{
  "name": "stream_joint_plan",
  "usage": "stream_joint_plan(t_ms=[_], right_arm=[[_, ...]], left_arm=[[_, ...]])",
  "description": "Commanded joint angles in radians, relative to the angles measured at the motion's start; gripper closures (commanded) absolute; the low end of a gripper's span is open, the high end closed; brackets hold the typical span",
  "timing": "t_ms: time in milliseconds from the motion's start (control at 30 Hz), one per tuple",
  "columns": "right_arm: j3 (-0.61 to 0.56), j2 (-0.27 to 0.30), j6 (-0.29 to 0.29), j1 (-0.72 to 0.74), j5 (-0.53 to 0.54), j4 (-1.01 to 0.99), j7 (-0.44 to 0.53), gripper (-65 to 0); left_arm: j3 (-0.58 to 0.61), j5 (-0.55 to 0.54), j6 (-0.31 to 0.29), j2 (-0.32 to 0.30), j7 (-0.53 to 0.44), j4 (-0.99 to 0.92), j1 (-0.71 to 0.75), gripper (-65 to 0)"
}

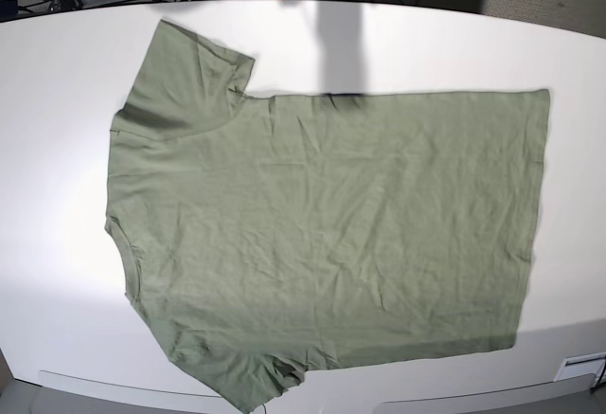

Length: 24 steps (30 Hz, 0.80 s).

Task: Fold the T-shirt properly

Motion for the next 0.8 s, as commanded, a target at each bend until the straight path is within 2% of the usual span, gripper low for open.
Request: stream_joint_plan(t_ms=[0, 300, 467, 600, 667, 767], right_arm=[[-0.001, 0.018, 0.008, -0.05, 0.005, 0.031, 0.01, -30.2], [-0.001, 0.097, 0.008, -0.145, 0.005, 0.221, 0.012, -30.2], [-0.001, 0.098, 0.008, -0.136, 0.005, 0.294, 0.091, -30.2], [-0.001, 0.098, 0.007, -0.136, 0.005, 0.379, 0.097, -30.2], [-0.001, 0.098, 0.007, -0.134, 0.005, 0.415, 0.097, -30.2], [-0.001, 0.095, 0.007, -0.122, 0.004, 0.457, 0.097, -30.2]], left_arm=[[0.0, 0.0, 0.0, -0.012, -0.026, 0.044, 0.053, -44.4], [0.0, 0.0, 0.0, -0.017, 0.0, 0.382, 0.275, -44.4], [0.0, 0.0, 0.0, -0.017, 0.001, 0.442, 0.311, -44.4], [0.0, 0.0, 0.0, -0.017, -0.001, 0.444, 0.31, -44.4], [0.0, 0.0, 0.0, -0.016, -0.045, 0.446, 0.311, -44.4], [0.0, 0.001, 0.0, -0.017, -0.163, 0.447, 0.311, -44.4]])
